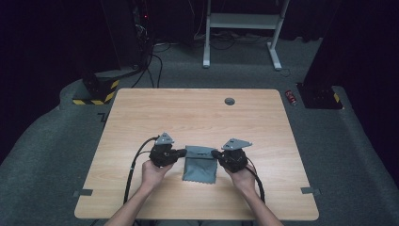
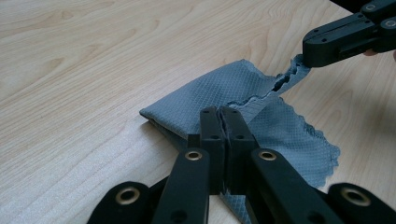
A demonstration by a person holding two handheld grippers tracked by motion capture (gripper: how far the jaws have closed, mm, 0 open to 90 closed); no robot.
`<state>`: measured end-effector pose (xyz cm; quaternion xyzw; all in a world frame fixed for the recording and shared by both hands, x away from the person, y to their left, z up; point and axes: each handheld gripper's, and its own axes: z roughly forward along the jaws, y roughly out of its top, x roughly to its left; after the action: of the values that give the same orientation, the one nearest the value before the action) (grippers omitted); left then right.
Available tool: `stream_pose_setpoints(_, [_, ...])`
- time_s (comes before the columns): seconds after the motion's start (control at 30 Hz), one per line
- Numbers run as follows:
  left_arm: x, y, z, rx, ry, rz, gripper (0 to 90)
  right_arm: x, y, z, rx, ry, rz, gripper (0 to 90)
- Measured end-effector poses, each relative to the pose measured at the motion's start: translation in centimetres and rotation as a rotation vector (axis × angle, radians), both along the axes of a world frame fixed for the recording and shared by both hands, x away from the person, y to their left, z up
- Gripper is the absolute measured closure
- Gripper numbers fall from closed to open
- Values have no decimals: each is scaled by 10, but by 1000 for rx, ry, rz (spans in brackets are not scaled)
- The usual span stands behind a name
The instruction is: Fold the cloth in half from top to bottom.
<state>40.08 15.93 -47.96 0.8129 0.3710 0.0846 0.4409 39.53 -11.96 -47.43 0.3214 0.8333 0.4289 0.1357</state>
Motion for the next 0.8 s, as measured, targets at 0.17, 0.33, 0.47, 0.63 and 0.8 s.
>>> stream_pose_setpoints(0.17, [-4,-1,1,22,-10,-20,886,-6,-1,-1,14,6,7,896])
stream_pose_setpoints(0.33, [-8,-1,3,22,-15,-27,886,-10,-3,-1,23,7,13,897])
stream_pose_setpoints(0.47, [-9,0,2,18,-11,-26,886,-13,-4,-1,29,8,21,896])
stream_pose_setpoints(0.63, [-13,0,1,20,-11,-33,886,-17,-4,-2,31,11,27,897])
stream_pose_setpoints(0.8, [-17,0,0,26,-9,-44,886,-20,-5,-3,30,15,34,897])
